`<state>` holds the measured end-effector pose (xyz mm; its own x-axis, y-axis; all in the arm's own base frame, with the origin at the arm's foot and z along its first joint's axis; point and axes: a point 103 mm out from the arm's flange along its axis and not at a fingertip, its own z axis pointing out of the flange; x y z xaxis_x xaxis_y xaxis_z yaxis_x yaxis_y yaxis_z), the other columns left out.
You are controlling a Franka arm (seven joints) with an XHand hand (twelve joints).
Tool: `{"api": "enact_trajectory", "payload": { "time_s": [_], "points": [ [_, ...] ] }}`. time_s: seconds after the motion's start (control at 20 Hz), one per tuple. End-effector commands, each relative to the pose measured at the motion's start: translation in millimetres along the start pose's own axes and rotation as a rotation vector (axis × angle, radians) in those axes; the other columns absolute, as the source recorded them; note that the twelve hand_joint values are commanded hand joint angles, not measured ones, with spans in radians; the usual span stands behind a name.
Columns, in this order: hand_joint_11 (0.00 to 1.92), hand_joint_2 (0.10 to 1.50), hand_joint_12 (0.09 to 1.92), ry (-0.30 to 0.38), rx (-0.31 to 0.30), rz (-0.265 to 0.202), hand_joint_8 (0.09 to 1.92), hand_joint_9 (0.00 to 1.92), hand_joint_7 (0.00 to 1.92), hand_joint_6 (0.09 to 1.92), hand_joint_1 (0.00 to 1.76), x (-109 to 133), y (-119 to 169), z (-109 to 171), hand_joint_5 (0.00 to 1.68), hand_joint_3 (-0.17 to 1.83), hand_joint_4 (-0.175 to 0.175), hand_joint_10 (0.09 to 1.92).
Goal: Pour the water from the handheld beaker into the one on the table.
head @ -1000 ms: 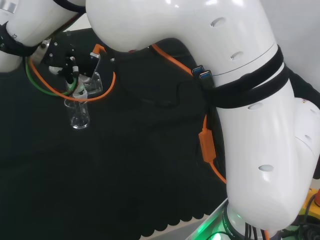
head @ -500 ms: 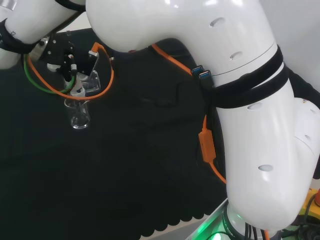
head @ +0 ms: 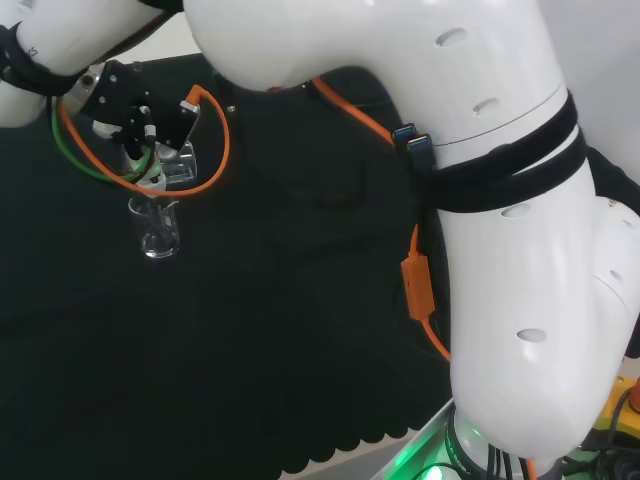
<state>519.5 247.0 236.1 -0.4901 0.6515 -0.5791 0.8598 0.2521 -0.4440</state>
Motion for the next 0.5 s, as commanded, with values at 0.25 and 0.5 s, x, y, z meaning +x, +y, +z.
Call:
{"api": "enact_trajectory", "payload": {
  "time_s": [0.25, 0.5],
  "points": [
    [0.96, 1.19, 0.91, 0.168, -0.085, 0.017, 1.0, 1.14, 1.12, 1.15, 1.25, -17, -4, 11, 0.86, -0.17, -0.123, 1.1],
    [0.96, 1.19, 0.91, 0.251, -0.141, 0.009, 1.0, 1.13, 1.12, 1.15, 1.25, -27, -2, 19, 0.86, -0.17, -0.124, 1.1]
  ]
}}
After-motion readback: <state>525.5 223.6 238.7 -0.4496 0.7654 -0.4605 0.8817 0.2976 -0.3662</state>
